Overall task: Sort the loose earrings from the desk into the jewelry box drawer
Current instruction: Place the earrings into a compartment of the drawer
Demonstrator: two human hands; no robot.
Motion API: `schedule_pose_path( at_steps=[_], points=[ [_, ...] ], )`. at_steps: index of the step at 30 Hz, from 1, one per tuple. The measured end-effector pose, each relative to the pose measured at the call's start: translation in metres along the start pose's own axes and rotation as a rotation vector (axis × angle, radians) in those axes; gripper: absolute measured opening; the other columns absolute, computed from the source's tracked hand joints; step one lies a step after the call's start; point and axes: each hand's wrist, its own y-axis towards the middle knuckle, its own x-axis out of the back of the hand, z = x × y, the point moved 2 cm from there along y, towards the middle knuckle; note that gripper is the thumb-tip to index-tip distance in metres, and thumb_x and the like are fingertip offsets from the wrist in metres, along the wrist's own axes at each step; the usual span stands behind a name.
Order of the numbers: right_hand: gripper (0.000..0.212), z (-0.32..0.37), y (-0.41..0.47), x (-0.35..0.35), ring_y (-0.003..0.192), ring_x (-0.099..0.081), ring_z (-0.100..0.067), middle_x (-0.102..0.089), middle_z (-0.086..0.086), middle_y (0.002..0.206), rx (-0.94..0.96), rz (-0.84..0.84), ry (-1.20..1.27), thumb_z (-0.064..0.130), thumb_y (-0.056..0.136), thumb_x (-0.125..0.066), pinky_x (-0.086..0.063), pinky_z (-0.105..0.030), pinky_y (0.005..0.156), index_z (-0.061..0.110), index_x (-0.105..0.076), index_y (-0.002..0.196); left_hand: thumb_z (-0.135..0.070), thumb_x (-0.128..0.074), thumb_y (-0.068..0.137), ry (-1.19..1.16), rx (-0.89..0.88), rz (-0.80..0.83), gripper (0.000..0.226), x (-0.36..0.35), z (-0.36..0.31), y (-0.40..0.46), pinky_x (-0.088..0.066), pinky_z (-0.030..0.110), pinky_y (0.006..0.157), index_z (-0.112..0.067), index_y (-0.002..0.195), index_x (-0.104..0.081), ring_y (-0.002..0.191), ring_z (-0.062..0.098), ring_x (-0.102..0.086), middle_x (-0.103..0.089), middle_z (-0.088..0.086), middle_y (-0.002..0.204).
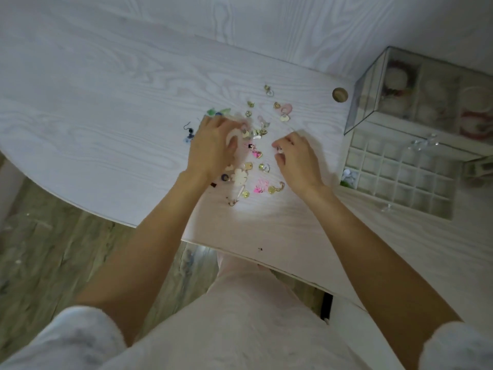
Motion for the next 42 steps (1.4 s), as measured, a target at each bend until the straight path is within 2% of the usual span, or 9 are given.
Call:
schedule_pose_path(
  at_steps=[4,8,15,18,23,26,32,37,42],
  points=[
    [0.034,-0.003,-0.008,0.001,0.107,-0.049,-0.027,-0.055,-0.011,0.118,-0.015,0.006,0.002,0.004,0.089,-0.053,-0.048,-0.037,0.08,0.01,-0.056,0.122,-0.001,-0.051,0.083,0.119,-0.098,0.136,0.029,-0.012,0.006,0.038,-0.044,0.04,0.083,-0.016,0.099,-0.069,0.1,0.032,-0.048,-0.065,0.007,0.11],
    [0.044,-0.011,-0.021,0.002,0.098,-0.054,-0.026,-0.058,-0.012,0.109,-0.071,-0.023,0.004,0.01,0.086,-0.059,-0.047,-0.034,0.073,0.013,-0.048,0.128,-0.016,-0.055,0.086,0.253,-0.155,0.139,0.019,-0.017,0.008,0.048,-0.038,0.04,0.081,-0.015,0.101,-0.067,0.098,0.032,-0.05,-0.067,0.007,0.103],
    [0.016,-0.02,-0.037,0.007,0.082,-0.061,-0.022,-0.061,-0.008,0.097,-0.12,-0.108,0.169,0.012,0.081,-0.068,-0.051,-0.035,0.072,0.006,-0.065,0.095,-0.023,-0.055,0.089,0.3,-0.269,0.171,0.02,-0.019,0.003,0.054,-0.037,0.04,0.078,-0.007,0.099,-0.063,0.1,0.033,-0.05,-0.066,0.013,0.101],
    [0.018,-0.021,-0.039,0.006,0.085,-0.061,-0.022,-0.061,-0.008,0.1,-0.14,-0.113,0.151,0.008,0.082,-0.065,-0.052,-0.036,0.073,0.008,-0.065,0.1,-0.019,-0.052,0.089,0.27,-0.24,0.168,0.023,-0.019,0.003,0.053,-0.04,0.041,0.079,-0.008,0.106,-0.063,0.096,0.034,-0.05,-0.066,0.015,0.098],
    [0.034,-0.022,-0.051,0.005,0.087,-0.058,-0.026,-0.06,-0.012,0.097,-0.186,-0.116,0.044,0.012,0.082,-0.063,-0.042,-0.029,0.064,0.009,-0.056,0.115,-0.015,-0.057,0.079,0.342,-0.151,-0.111,0.015,-0.001,0.01,0.04,-0.04,0.034,0.057,-0.008,0.086,-0.069,0.077,0.034,-0.056,-0.065,0.016,0.08],
    [0.032,-0.026,-0.059,0.004,0.087,-0.058,-0.025,-0.059,-0.011,0.098,-0.227,-0.118,0.041,0.019,0.083,-0.065,-0.046,-0.032,0.062,0.008,-0.057,0.112,-0.022,-0.06,0.081,0.277,-0.191,-0.269,0.014,0.006,0.001,0.027,-0.043,0.033,0.058,-0.015,0.089,-0.07,0.075,0.032,-0.057,-0.065,0.01,0.082],
    [0.026,-0.03,-0.074,0.003,0.09,-0.057,-0.024,-0.057,-0.011,0.108,-0.296,-0.152,0.074,0.015,0.084,-0.063,-0.045,-0.029,0.066,0.005,-0.061,0.108,-0.019,-0.067,0.079,0.054,-0.382,0.05,0.022,-0.042,-0.07,-0.009,-0.045,0.031,0.066,-0.013,0.101,-0.07,0.081,0.029,-0.056,-0.065,0.009,0.091],
    [0.028,-0.029,-0.091,0.009,0.086,-0.058,-0.027,-0.058,-0.011,0.107,-0.383,-0.174,0.042,0.022,0.087,-0.06,-0.035,-0.026,0.063,0.004,-0.059,0.108,-0.016,-0.06,0.086,-0.005,-0.25,0.28,0.022,-0.068,-0.088,-0.016,-0.047,0.041,0.072,-0.005,0.105,-0.065,0.09,0.037,-0.055,-0.058,0.02,0.102],
    [0.029,-0.032,-0.11,0.011,0.089,-0.058,-0.026,-0.055,-0.012,0.115,-0.401,-0.212,0.073,0.02,0.09,-0.058,-0.039,-0.026,0.069,0.004,-0.057,0.113,-0.007,-0.061,0.079,-0.065,-0.233,0.324,0.049,-0.068,-0.087,-0.021,-0.044,0.041,0.084,-0.007,0.127,-0.052,0.1,0.038,-0.051,-0.052,0.022,0.117]
  ],
)
